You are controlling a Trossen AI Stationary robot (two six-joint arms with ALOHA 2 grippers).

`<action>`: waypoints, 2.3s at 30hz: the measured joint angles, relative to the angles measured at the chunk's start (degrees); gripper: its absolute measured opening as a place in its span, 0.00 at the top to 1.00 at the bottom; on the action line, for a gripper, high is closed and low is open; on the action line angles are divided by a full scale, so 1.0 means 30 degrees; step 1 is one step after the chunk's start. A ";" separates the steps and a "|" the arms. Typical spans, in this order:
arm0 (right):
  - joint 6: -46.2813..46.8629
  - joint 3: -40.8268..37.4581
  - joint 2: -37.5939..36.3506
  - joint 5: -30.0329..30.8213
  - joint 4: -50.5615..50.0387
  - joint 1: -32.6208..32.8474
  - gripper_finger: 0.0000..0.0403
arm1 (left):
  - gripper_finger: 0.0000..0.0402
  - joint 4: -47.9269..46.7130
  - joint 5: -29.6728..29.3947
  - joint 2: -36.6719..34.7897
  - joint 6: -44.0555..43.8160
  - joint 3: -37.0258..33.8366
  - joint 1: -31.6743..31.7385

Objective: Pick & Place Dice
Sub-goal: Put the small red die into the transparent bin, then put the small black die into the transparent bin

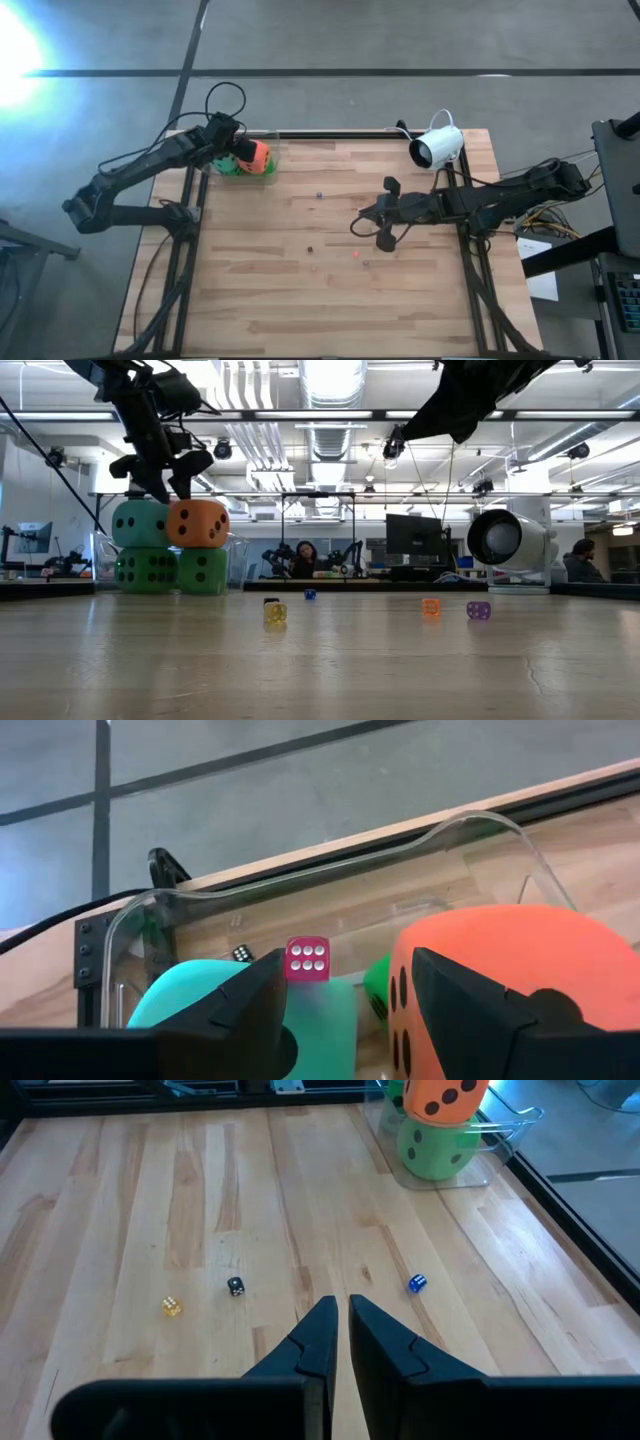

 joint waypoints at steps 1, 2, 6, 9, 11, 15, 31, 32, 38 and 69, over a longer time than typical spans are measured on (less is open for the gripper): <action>0.0001 0.0000 0.0000 0.0005 0.0000 -0.0006 0.93 | 0.45 -0.0016 0.0005 0.0000 0.0080 -0.0001 0.0006; 0.0001 0.0000 0.0000 -0.0001 0.0000 -0.0006 0.93 | 0.45 -0.0012 0.0000 0.0000 0.0329 -0.0001 0.0017; 0.0001 0.0000 0.0000 0.0002 0.0000 0.0001 0.93 | 0.45 0.0014 0.0000 0.0000 0.1101 -0.0001 0.0021; -0.0006 0.0000 0.0000 0.0006 0.0000 -0.0002 0.93 | 0.46 0.0050 0.0000 0.0000 0.1152 -0.0001 0.0071; -0.0005 -0.0001 0.0000 -0.0001 0.0000 -0.0006 0.93 | 0.50 0.0050 -0.0007 0.0000 0.1152 0.0002 0.0146; -0.0006 0.0000 0.0002 0.0001 0.0002 -0.0003 0.93 | 0.63 0.0057 -0.0029 0.0000 0.1152 0.0003 0.0370; -0.0006 0.0000 0.0000 0.0006 0.0004 -0.0006 0.93 | 0.75 0.0144 0.0335 0.0000 0.0777 -0.0001 0.0458; -0.0006 0.0000 0.0000 0.0002 0.0004 -0.0003 0.93 | 0.73 0.0137 0.0331 0.0000 0.0585 -0.0001 0.0458; -0.0006 -0.0001 0.0000 -0.0001 0.0000 0.0001 0.93 | 0.62 0.0147 0.0344 0.0000 0.0336 -0.0001 0.0458; -0.0159 0.0000 0.0000 0.0006 -0.0007 0.0001 0.93 | 0.67 -0.0206 0.0488 0.0007 0.0292 0.1821 0.0443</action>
